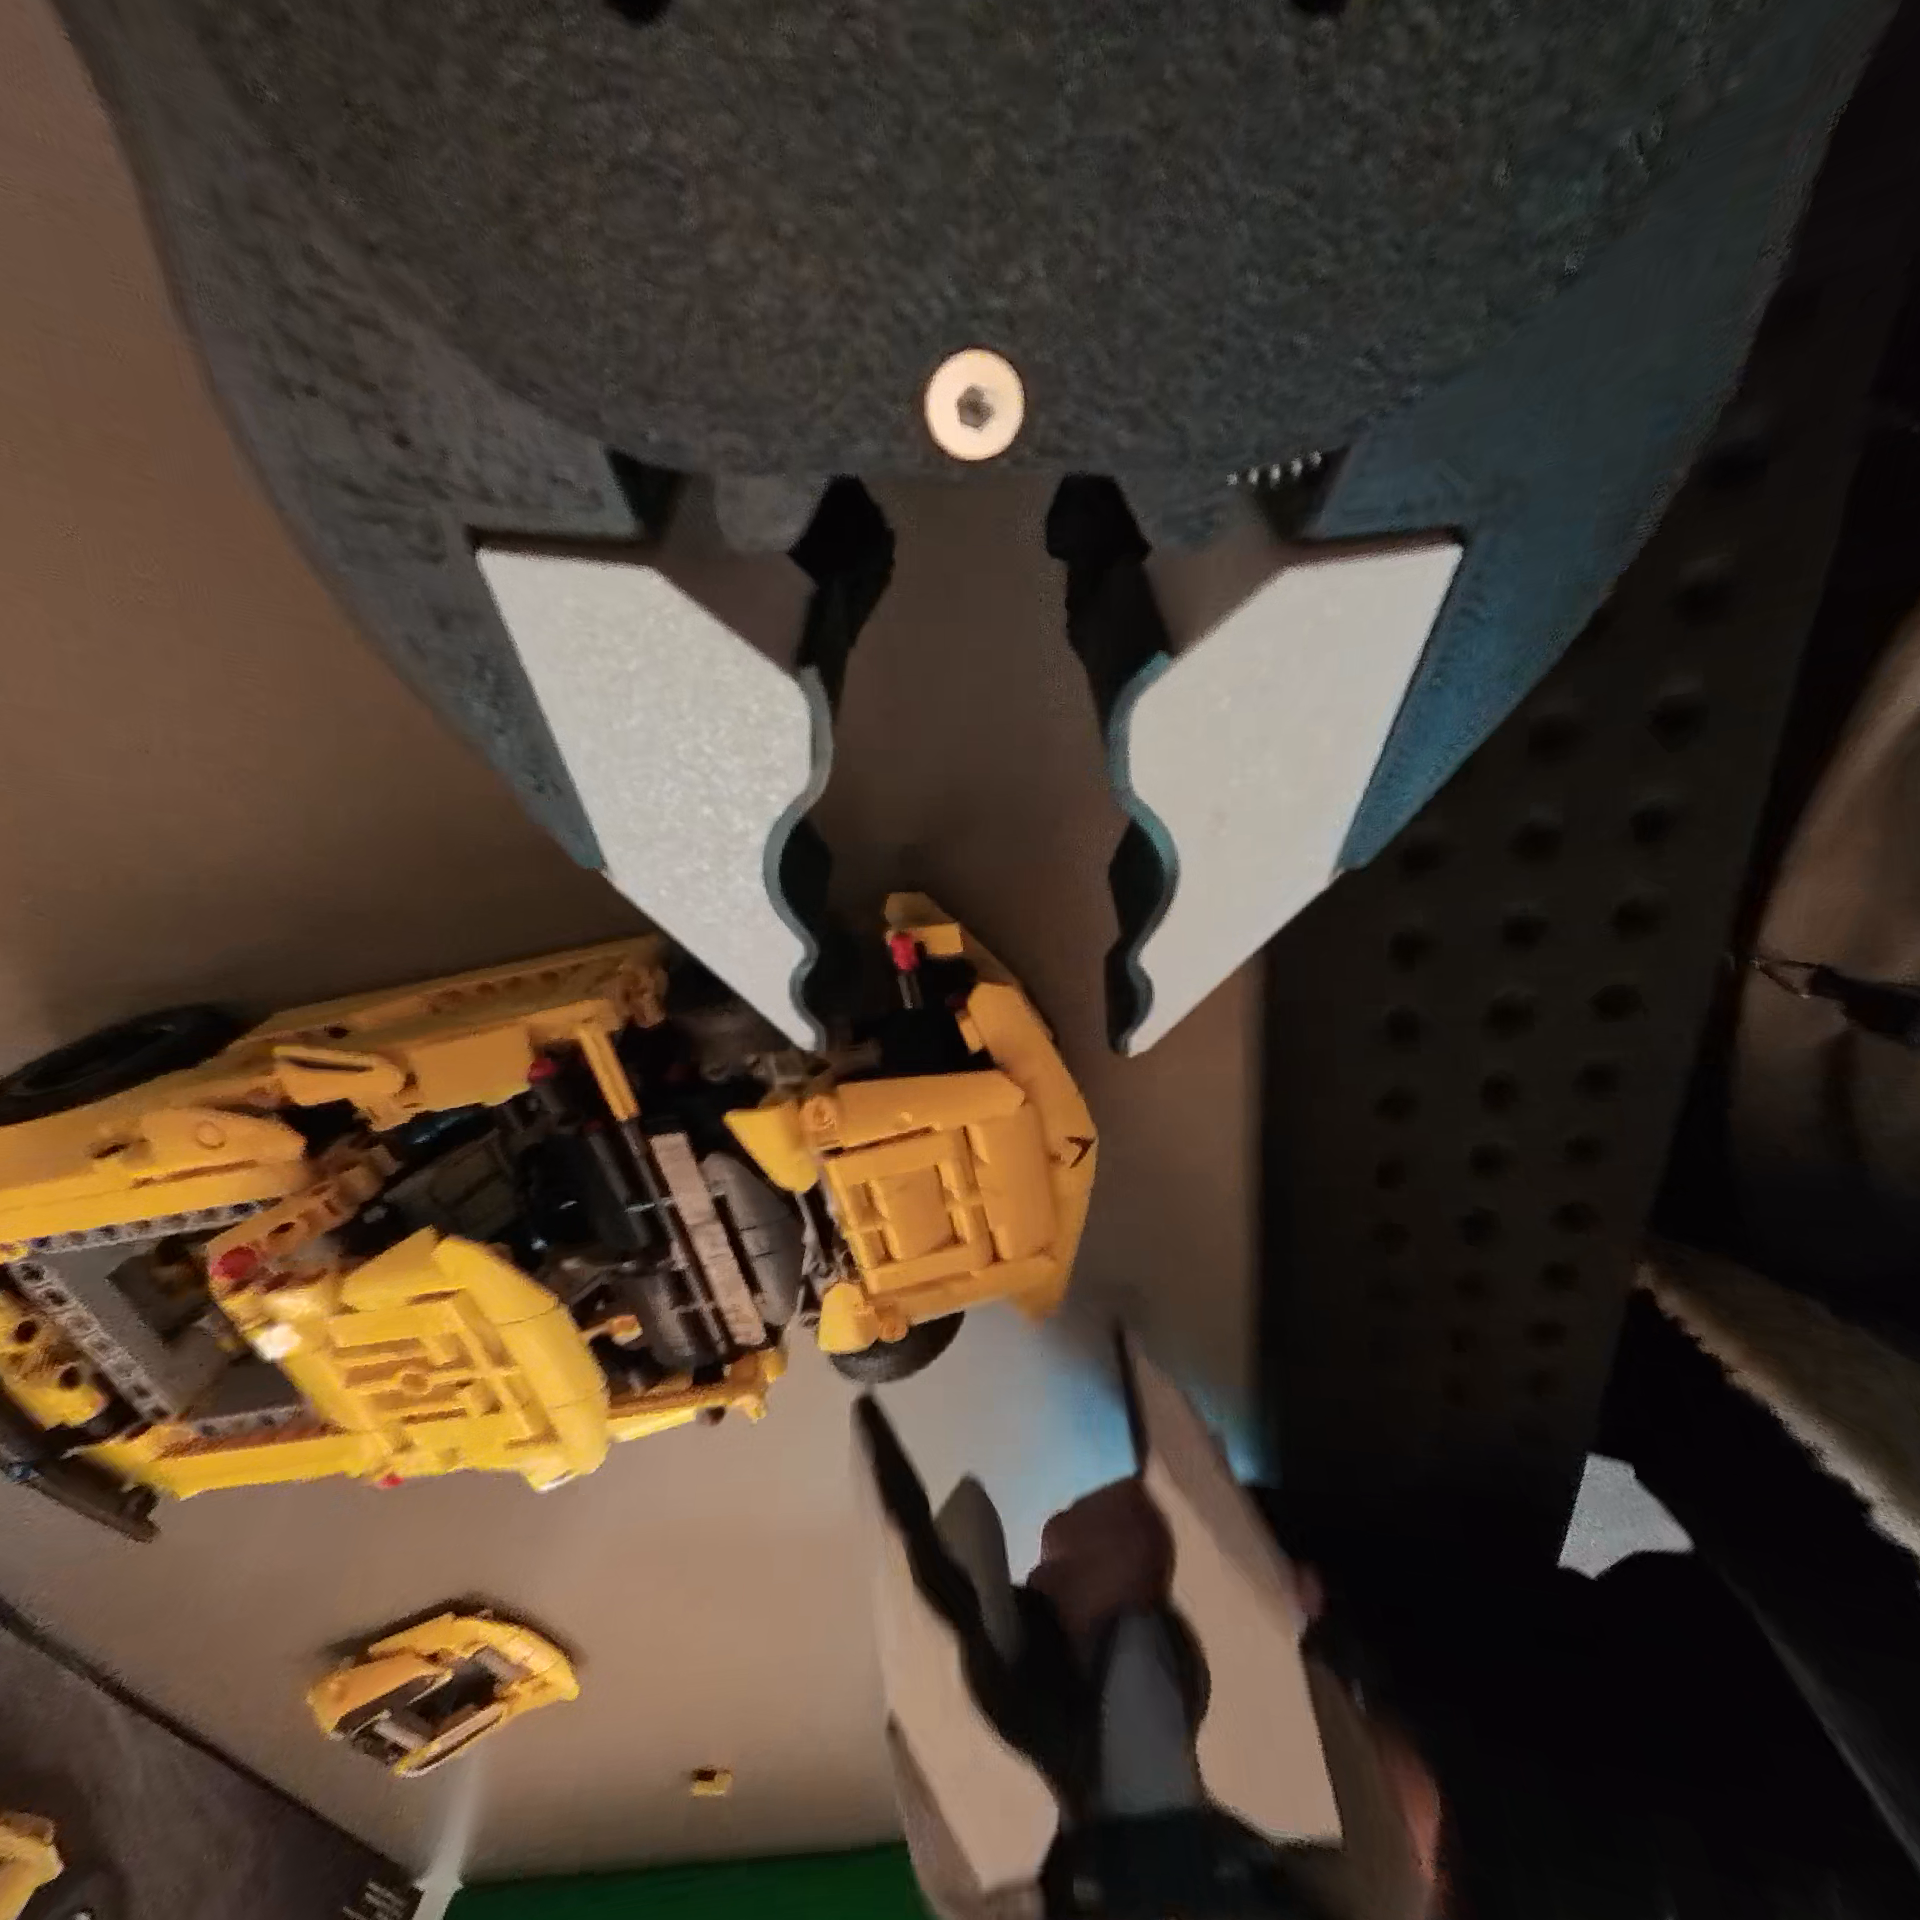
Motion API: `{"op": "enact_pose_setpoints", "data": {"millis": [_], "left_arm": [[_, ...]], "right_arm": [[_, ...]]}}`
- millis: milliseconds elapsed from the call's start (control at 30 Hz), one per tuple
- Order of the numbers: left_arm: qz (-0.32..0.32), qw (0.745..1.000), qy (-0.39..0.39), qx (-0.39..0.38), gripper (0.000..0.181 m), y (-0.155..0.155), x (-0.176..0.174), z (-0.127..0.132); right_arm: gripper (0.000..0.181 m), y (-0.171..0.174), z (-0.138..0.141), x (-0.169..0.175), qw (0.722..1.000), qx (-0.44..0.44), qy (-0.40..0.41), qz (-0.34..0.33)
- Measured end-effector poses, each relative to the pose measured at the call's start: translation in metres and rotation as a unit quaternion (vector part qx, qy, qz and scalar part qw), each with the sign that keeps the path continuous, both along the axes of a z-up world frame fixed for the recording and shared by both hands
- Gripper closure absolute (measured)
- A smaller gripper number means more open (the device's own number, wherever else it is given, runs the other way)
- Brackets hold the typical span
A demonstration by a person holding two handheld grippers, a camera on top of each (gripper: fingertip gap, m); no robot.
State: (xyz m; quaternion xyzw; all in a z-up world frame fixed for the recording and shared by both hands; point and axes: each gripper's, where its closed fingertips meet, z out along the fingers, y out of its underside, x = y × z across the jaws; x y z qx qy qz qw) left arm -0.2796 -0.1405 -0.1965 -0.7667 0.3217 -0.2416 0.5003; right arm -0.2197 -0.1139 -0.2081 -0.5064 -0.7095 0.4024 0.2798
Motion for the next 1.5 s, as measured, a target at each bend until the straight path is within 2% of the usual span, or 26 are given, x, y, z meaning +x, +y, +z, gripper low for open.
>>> {"op": "enact_pose_setpoints", "data": {"millis": [67,100,167,233,433,533,633,767,800,867,900,933,1000,1033,1100,1167,1200,1267,1367,1400,1500], "left_arm": [[-0.015,0.999,0.032,-0.010,0.120,0.005,0.002,-0.010],[-0.017,0.999,0.042,-0.006,0.117,0.009,0.002,-0.012],[-0.029,0.998,0.054,-0.007,0.116,0.012,0.002,-0.014],[-0.034,0.997,0.072,-0.008,0.115,0.014,-0.001,-0.019],[-0.025,0.996,0.086,0.014,0.112,0.015,-0.004,-0.022],[-0.024,0.996,0.084,0.020,0.111,0.013,-0.003,-0.023],[-0.025,0.994,0.102,0.038,0.111,0.014,-0.004,-0.020],[-0.015,0.980,0.165,0.112,0.112,0.020,-0.002,-0.012],[-0.023,0.975,0.183,0.120,0.113,0.020,0.001,-0.013],[-0.055,0.970,0.201,0.127,0.130,0.014,0.011,-0.016],[-0.064,0.968,0.207,0.125,0.145,0.012,0.013,-0.018],[-0.058,0.968,0.211,0.125,0.152,0.014,0.013,-0.019],[-0.035,0.966,0.220,0.131,0.153,0.019,0.006,-0.019],[-0.023,0.965,0.226,0.133,0.156,0.021,0.003,-0.018],[-0.007,0.964,0.233,0.132,0.163,0.027,-0.002,-0.016],[-0.006,0.970,0.215,0.111,0.165,0.030,-0.004,-0.013],[-0.008,0.977,0.193,0.091,0.166,0.031,-0.004,-0.011],[-0.021,0.988,0.143,0.045,0.167,0.032,-0.004,-0.009],[-0.040,0.992,0.118,0.015,0.166,0.033,-0.004,-0.008],[-0.041,0.992,0.115,0.009,0.166,0.035,-0.005,-0.008],[-0.028,0.995,0.090,-0.005,0.165,0.041,-0.011,-0.004]], "right_arm": [[0.118,0.000,0.008,-0.012,1.000,-0.010,0.014,-0.003],[0.109,0.000,0.004,-0.019,1.000,-0.004,0.011,-0.002],[0.103,0.005,-0.010,-0.027,0.999,0.032,-0.013,-0.003],[0.110,0.007,-0.017,-0.030,0.999,0.048,-0.022,0.002],[0.116,0.009,-0.018,-0.032,0.999,0.032,-0.037,0.003],[0.117,0.007,-0.016,-0.031,0.998,-0.029,-0.048,0.001],[0.117,0.009,-0.010,-0.032,0.985,-0.163,-0.047,-0.006],[0.118,0.009,-0.005,-0.034,0.968,-0.245,-0.057,-0.012],[0.162,0.023,-0.011,-0.037,0.962,-0.257,-0.068,-0.065],[0.164,0.024,-0.010,-0.035,0.945,-0.309,-0.086,-0.061],[0.156,0.024,-0.008,-0.034,0.954,-0.285,-0.071,-0.053],[0.144,0.023,-0.006,-0.034,0.967,-0.244,-0.053,-0.043],[0.127,0.022,-0.002,-0.033,0.984,-0.173,-0.020,-0.039],[0.124,0.021,0.001,-0.033,0.990,-0.133,-0.002,-0.037],[0.124,0.014,0.012,-0.034,0.998,-0.016,0.045,-0.027],[0.124,0.011,0.016,-0.035,0.992,0.105,0.063,-0.038],[0.125,0.017,0.017,-0.038,0.983,0.161,0.064,-0.066],[0.144,0.024,0.014,-0.044,0.962,0.257,0.057,-0.069],[0.153,0.024,0.006,-0.057,0.961,0.276,-0.003,-0.030],[0.168,0.021,0.001,-0.057,0.964,0.265,-0.030,-0.006],[0.168,0.027,0.002,-0.061,0.971,0.221,-0.091,0.017]]}}
